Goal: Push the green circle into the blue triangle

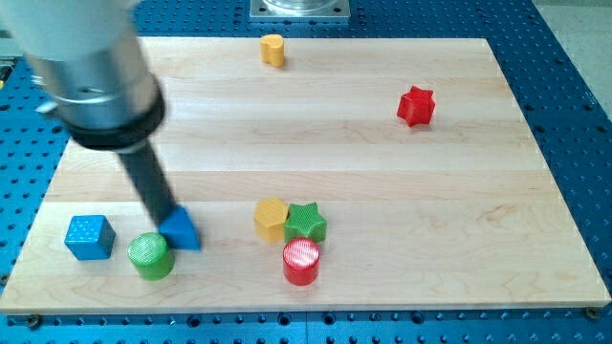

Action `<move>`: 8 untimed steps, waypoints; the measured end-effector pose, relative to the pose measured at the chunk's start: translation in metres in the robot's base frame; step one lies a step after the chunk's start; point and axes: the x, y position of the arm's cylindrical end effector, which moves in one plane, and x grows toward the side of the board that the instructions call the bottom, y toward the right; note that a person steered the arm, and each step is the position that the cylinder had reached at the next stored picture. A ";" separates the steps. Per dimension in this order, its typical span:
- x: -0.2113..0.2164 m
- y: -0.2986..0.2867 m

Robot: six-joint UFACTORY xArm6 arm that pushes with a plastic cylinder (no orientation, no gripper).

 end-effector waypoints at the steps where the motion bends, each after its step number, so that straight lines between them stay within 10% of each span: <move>1: -0.002 0.065; 2: -0.046 -0.026; 3: 0.008 -0.083; 8: 0.052 -0.014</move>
